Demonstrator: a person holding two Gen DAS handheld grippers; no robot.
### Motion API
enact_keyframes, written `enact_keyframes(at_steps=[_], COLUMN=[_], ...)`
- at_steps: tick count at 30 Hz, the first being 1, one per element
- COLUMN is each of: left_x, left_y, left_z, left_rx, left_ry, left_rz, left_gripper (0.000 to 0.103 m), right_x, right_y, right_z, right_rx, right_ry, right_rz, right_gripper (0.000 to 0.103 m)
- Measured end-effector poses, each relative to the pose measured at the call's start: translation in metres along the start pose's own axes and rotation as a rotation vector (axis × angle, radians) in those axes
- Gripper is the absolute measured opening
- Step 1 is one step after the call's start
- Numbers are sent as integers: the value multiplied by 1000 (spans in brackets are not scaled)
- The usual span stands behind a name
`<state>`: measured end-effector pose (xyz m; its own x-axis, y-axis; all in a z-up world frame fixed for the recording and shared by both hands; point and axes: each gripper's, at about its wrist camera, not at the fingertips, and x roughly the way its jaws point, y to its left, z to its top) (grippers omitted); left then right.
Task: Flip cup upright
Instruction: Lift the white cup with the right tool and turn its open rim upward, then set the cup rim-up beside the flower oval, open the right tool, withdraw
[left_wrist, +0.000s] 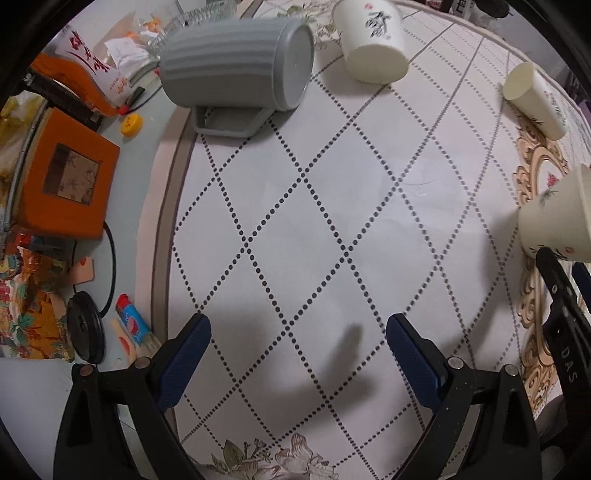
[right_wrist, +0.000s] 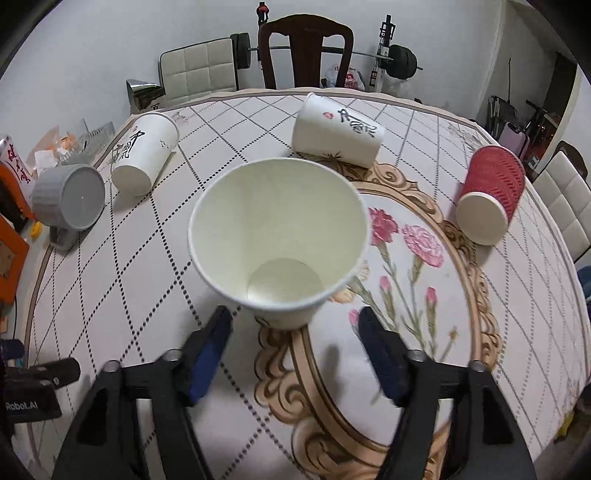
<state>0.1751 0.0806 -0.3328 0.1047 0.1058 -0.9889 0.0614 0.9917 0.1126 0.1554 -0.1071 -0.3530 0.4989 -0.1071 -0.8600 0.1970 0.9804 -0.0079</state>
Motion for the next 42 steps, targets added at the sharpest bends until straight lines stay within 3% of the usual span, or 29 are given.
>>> enact_keyframes(at_steps=[5,9,13,22,28,35,42], left_x=[-34,-75,-126,-251,-312,-348,-362], left_y=[-8,-9,-13,-19,-21,-24,-28], left_z=[-14,-38,-58,-108,-141,-171,-187], left_rx=[18,25,17,-14,-17,-16,-24], left_ry=[-57,-118,-193,-388,-509,-567,-596], left_rz=[-7,-28,-51,-81,-79,-67,-61], left_gripper=[97,97,97,97,97,97,97], right_x=[-41,-88,-142,-288,-365,-421,-443], right_y=[-15,-27,-38,-69,-83,-96,-103], right_z=[-1,2,7,14,8,0,-7], right_rx=[21,19,-2,-14,-22,-22,-21], right_ry=[-7,-23,-40,-141,-204,-243,-261], right_rz=[-32,-75,-108,-83,-66,-51,-47], right_gripper=[88,103,103,103,103,103,103])
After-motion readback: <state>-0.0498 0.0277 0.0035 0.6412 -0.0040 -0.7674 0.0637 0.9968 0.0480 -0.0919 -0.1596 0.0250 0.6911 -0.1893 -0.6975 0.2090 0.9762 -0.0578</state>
